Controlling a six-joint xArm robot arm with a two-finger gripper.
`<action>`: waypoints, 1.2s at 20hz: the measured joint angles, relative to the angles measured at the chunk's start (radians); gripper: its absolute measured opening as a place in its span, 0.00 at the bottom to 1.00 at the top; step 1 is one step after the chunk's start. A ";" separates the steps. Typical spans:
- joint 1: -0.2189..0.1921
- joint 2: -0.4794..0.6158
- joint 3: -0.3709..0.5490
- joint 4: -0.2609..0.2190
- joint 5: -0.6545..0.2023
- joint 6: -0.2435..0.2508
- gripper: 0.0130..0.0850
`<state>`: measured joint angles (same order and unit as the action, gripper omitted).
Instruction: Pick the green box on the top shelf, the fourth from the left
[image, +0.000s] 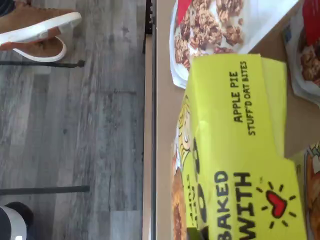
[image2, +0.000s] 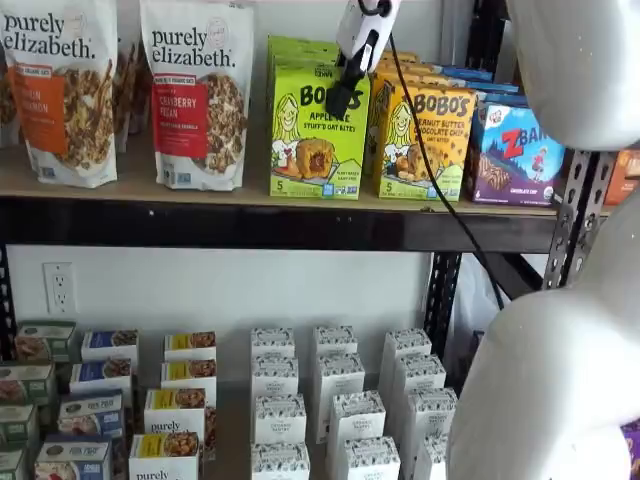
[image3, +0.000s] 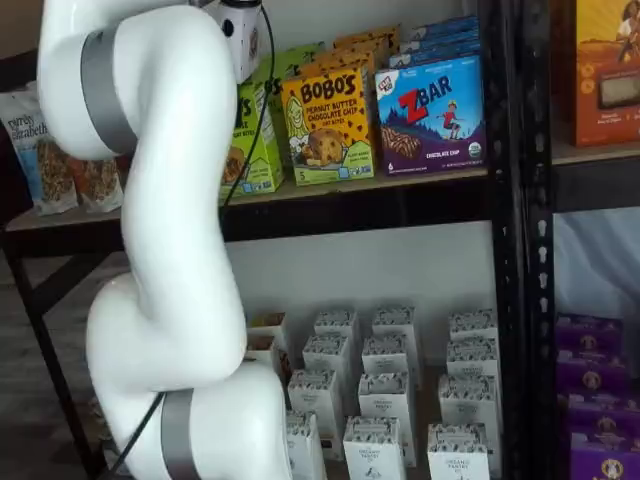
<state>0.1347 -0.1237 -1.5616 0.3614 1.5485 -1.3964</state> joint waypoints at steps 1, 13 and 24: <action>0.000 0.000 0.000 0.001 0.000 0.000 0.17; 0.003 0.006 -0.019 -0.003 0.033 0.007 0.11; 0.020 -0.049 0.013 -0.007 0.076 0.030 0.11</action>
<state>0.1548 -0.1724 -1.5484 0.3544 1.6250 -1.3661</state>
